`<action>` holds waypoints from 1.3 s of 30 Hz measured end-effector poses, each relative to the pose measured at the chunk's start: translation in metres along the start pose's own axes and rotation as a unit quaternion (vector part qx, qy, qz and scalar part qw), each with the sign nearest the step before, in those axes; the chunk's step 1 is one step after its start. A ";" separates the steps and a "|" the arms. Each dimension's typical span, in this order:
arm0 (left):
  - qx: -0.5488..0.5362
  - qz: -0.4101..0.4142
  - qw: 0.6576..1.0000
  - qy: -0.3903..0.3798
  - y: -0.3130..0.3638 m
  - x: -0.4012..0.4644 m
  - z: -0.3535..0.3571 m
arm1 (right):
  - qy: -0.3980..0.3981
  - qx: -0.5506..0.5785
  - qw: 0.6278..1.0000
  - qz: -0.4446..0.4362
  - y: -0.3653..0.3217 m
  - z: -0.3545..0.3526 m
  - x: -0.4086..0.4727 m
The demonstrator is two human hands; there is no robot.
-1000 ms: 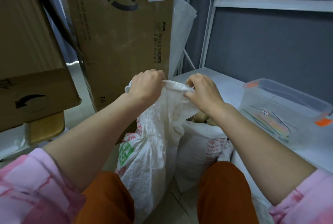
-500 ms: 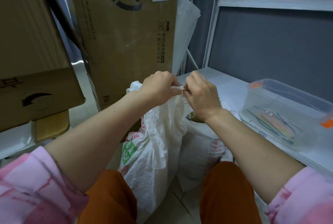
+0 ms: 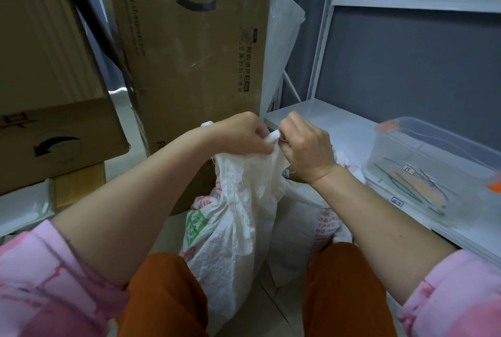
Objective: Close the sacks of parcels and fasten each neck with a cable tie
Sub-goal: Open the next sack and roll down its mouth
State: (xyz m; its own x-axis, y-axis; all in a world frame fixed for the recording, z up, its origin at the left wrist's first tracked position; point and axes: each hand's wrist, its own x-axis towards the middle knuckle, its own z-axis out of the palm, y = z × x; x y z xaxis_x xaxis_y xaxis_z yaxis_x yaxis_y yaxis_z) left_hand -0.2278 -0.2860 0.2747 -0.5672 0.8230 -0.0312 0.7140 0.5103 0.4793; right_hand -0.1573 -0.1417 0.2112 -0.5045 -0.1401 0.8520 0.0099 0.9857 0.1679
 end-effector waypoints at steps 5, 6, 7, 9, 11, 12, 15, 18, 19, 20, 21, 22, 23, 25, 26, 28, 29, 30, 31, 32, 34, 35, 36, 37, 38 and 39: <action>-0.046 -0.018 0.998 0.038 -0.014 0.006 -0.003 | -0.034 0.027 0.999 -0.004 0.003 0.004 -0.005; -0.011 -0.019 0.997 0.069 -0.016 0.007 0.000 | -0.080 0.061 0.995 0.022 0.003 0.005 -0.006; 0.040 -0.019 0.994 0.102 -0.018 0.009 0.002 | -0.120 0.105 0.986 0.054 0.005 0.006 -0.005; 0.132 -0.007 0.978 0.161 -0.020 0.010 0.007 | -0.154 0.192 0.962 0.116 0.007 0.006 -0.002; 0.168 0.021 0.967 0.189 -0.021 0.011 0.011 | -0.156 0.244 0.941 0.174 0.009 0.003 0.003; 0.180 0.036 0.963 0.197 -0.021 0.011 0.013 | -0.170 0.252 0.932 0.196 0.009 0.001 0.006; 0.198 0.065 0.952 0.224 -0.022 0.012 0.017 | -0.231 0.255 0.915 0.212 0.007 -0.003 0.011; 0.199 0.053 0.950 0.234 -0.026 0.015 0.020 | -0.240 0.179 0.940 0.163 0.003 -0.005 0.011; 0.207 0.036 0.951 0.227 -0.028 0.016 0.021 | -0.234 0.150 0.950 0.144 0.001 -0.005 0.010; 0.218 0.016 0.951 0.220 -0.030 0.017 0.021 | -0.229 0.128 0.956 0.128 0.000 -0.005 0.008; 0.231 0.000 0.949 0.216 -0.032 0.018 0.021 | -0.222 0.112 0.962 0.116 -0.002 -0.005 0.007; 0.244 -0.010 0.945 0.218 -0.035 0.019 0.021 | -0.212 0.102 0.966 0.106 -0.002 -0.004 0.005; 0.252 -0.015 0.942 0.222 -0.038 0.020 0.020 | -0.200 0.093 0.970 0.098 -0.003 -0.004 0.003; 0.257 -0.016 0.940 0.226 -0.042 0.020 0.021 | -0.177 0.076 0.977 0.086 -0.002 -0.003 -0.001; 0.259 -0.015 0.939 0.226 -0.043 0.020 0.023 | -0.167 0.071 0.980 0.083 -0.002 -0.002 -0.002; 0.273 -0.010 0.934 0.229 -0.044 0.020 0.025 | -0.151 0.070 0.983 0.077 -0.002 -0.001 -0.002; 0.286 -0.006 0.930 0.231 -0.043 0.020 0.027 | -0.151 0.070 0.984 0.070 -0.002 -0.001 -0.002; 0.300 -0.002 0.924 0.235 -0.042 0.020 0.028 | -0.148 0.069 0.985 0.058 -0.002 -0.001 -0.001; 0.311 0.000 0.919 0.241 -0.041 0.019 0.029 | -0.142 0.066 0.987 0.042 -0.002 0.000 -0.001; 0.317 0.000 0.915 0.249 -0.040 0.018 0.029 | -0.132 0.064 0.989 0.028 -0.001 0.001 -0.002; 0.314 0.001 0.910 0.270 -0.037 0.016 0.029 | -0.110 0.056 0.992 0.008 0.001 0.001 -0.003; 0.309 0.006 0.907 0.285 -0.036 0.016 0.028 | -0.094 0.048 0.994 0.004 0.003 0.000 -0.004; 0.302 0.012 0.905 0.299 -0.036 0.016 0.028 | -0.080 0.043 0.996 0.004 0.004 0.000 -0.004; 0.296 0.016 0.903 0.310 -0.035 0.016 0.027 | -0.067 0.039 0.997 0.005 0.005 -0.001 -0.005; 0.289 0.018 0.905 0.313 -0.034 0.015 0.027 | -0.055 0.035 0.998 0.006 0.006 -0.002 -0.004; 0.277 0.019 0.910 0.309 -0.034 0.015 0.027 | -0.046 0.027 0.999 0.006 0.006 -0.002 -0.005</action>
State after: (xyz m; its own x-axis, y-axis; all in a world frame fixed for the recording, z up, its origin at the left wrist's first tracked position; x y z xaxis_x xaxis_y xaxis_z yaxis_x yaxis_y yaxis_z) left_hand -0.2493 -0.2843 0.2346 -0.5380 0.6320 0.5578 0.7381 0.6728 -0.0504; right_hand -0.1530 -0.1352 0.2096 -0.5822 -0.1214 0.8039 -0.0296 0.9913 0.1283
